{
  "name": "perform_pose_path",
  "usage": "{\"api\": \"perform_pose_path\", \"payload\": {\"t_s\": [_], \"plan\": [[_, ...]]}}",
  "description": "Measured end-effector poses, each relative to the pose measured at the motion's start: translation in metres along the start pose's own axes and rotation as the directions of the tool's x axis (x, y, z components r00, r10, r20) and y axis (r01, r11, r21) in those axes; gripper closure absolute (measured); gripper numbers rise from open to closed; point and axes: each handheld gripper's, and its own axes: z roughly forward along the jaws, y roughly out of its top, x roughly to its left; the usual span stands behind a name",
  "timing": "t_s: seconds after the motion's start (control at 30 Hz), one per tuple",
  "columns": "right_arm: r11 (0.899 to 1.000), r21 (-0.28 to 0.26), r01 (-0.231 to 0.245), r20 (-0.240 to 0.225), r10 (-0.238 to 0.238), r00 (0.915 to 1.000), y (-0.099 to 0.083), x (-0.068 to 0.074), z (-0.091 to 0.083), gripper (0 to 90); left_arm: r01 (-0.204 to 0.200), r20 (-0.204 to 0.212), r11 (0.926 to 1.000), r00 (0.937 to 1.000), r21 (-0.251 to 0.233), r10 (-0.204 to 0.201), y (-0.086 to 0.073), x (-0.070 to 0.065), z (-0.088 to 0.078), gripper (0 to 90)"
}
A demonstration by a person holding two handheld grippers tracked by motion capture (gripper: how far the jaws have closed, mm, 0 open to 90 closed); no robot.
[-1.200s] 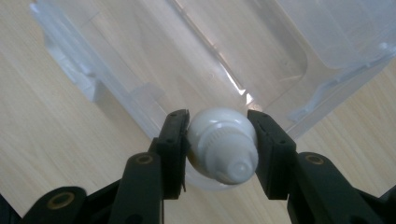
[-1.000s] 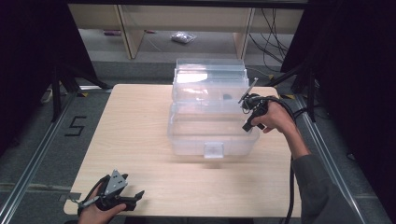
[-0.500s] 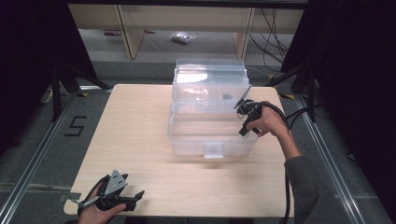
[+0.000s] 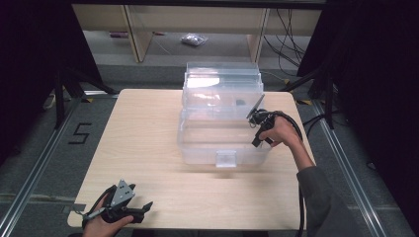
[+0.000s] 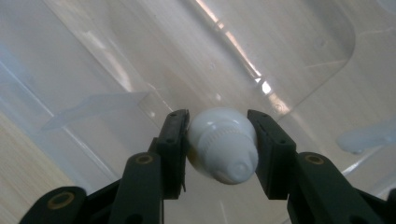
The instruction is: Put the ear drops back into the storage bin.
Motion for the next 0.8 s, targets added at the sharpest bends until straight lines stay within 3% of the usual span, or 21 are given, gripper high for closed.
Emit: {"api": "perform_pose_path", "payload": {"t_s": [0.03,0.07,0.1,0.17,0.2,0.23,0.27,0.3,0.33,0.37,0.57,0.63,0.67,0.7,0.8], "plan": [[1.0,-0.011,0.008,0.003,-0.008,1.0,0.0,0.0,0.003,60.1,-0.001,0.0,1.0,1.0,0.0,0.001,0.0,0.0,0.0,15.9],[1.0,0.009,-0.015,0.001,0.015,0.9999,0.001,0.001,0.004,60.1,-0.002,0.0,1.0,1.0,0.001,0.002,0.0,0.0,0.0,15.9],[1.0,-0.006,0.029,0.0,-0.029,0.9996,0.002,-0.002,0.006,60.1,-0.001,0.0,1.0,1.0,0.001,0.001,0.0,0.0,0.0,15.9],[1.0,0.003,0.007,-0.007,-0.007,1.0,0.002,-0.001,0.008,60.1,-0.002,0.0,1.0,1.0,0.001,0.002,0.0,0.0,0.0,15.9],[0.999,0.019,-0.03,-0.005,0.03,0.9995,0.003,0.002,0.007,60.1,-0.001,0.0,1.0,1.0,0.001,0.001,0.0,0.0,0.0,15.9],[0.999,0.019,-0.03,-0.005,0.03,0.9995,0.003,0.002,0.007,60.1,-0.001,0.0,1.0,1.0,0.001,0.001,0.0,0.0,0.0,15.9],[1.0,-0.004,0.019,-0.005,-0.019,0.9998,0.003,-0.002,0.01,60.1,-0.002,0.0,1.0,1.0,0.001,0.002,0.0,0.0,0.0,15.9],[1.0,0.011,-0.02,-0.001,0.02,0.9998,0.005,0.001,0.009,60.1,-0.002,0.0,1.0,1.0,0.001,0.002,0.0,0.0,0.0,15.9],[1.0,0.005,-0.005,-0.006,0.005,1.0,0.005,-0.001,0.011,60.1,-0.001,0.001,1.0,1.0,0.001,0.001,0.0,0.0,0.0,15.9],[1.0,0.008,-0.026,-0.007,0.026,0.9996,0.006,0.001,0.011,60.1,-0.001,0.001,1.0,1.0,0.001,0.001,0.0,0.0,0.0,15.9],[1.0,0.012,-0.005,-0.007,0.005,1.0,0.007,-0.001,0.016,60.1,-0.002,0.001,1.0,1.0,0.001,0.002,0.0,0.0,0.0,15.9],[0.999,0.04,-0.033,-0.006,0.033,0.9994,0.009,0.001,0.018,60.1,-0.001,0.002,1.0,1.0,0.001,0.001,0.0,0.0,0.0,15.9],[1.0,0.03,-0.002,-0.001,0.002,1.0,0.01,-0.001,0.019,60.1,-0.001,0.002,1.0,1.0,0.001,0.001,0.0,0.0,0.0,15.9],[1.0,0.03,-0.002,-0.001,0.002,1.0,0.01,-0.001,0.019,60.1,-0.001,0.002,1.0,1.0,0.001,0.001,0.0,0.0,0.0,15.9],[0.999,0.034,-0.034,-0.012,0.034,0.9993,0.01,0.001,0.021,60.1,-0.002,0.001,1.0,1.0,0.001,0.002,0.0,0.0,0.0,15.9]]}}
